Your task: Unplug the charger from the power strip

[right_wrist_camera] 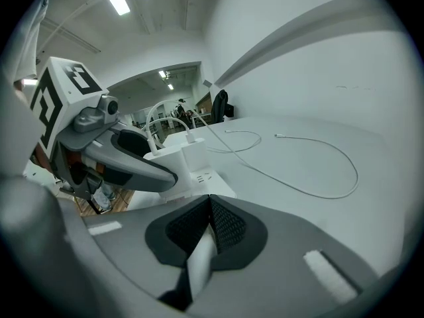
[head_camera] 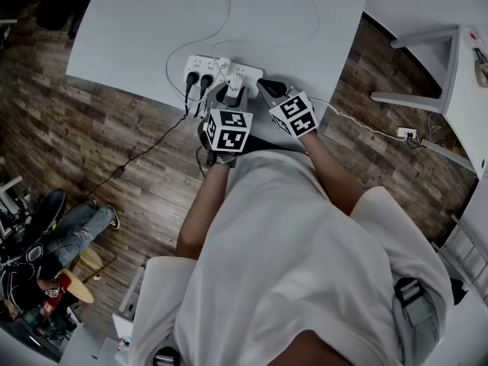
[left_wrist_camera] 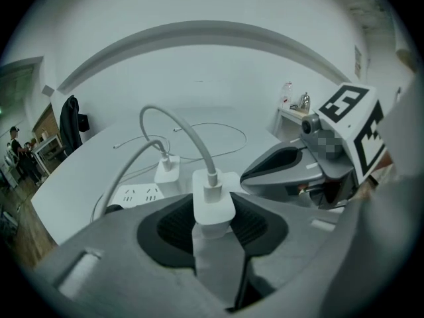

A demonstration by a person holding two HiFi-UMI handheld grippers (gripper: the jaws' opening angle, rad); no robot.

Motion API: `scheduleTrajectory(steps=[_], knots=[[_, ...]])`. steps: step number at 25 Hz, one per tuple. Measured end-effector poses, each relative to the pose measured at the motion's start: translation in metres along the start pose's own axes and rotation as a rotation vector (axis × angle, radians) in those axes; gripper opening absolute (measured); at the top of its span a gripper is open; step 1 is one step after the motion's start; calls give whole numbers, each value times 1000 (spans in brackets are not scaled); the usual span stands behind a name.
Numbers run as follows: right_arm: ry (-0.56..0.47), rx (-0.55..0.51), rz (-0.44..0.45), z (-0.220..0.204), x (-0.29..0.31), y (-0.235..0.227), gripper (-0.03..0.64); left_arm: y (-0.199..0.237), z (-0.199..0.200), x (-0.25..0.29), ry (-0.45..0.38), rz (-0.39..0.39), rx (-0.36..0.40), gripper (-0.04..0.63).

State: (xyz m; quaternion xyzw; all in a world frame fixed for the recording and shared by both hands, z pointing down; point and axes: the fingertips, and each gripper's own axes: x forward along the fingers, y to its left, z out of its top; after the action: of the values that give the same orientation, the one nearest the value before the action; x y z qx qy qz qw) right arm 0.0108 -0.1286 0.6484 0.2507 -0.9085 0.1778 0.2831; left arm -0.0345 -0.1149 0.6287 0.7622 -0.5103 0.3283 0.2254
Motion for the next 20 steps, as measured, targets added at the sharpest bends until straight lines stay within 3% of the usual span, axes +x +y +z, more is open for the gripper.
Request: scheduleTrajectory(steps=[2,8,12,15,20], knots=[[-1,-2,-2,0,0,0,4,0,0,0,0,-3,-12,153],[-8,-8,2,-1,-1,0,3,2,-1,-1,-32,-45,-150,147],[-12,-13,3,-1,-1,1,3,4,-1,-3,-52,-59,-181,147],[-13,-15,3,-2,-2,2,3,2,-1,-4,-52,-52,-165,147],[-14,-22,0,-2,-1,2,3,0,0,-2,-25,-5,-53,147]])
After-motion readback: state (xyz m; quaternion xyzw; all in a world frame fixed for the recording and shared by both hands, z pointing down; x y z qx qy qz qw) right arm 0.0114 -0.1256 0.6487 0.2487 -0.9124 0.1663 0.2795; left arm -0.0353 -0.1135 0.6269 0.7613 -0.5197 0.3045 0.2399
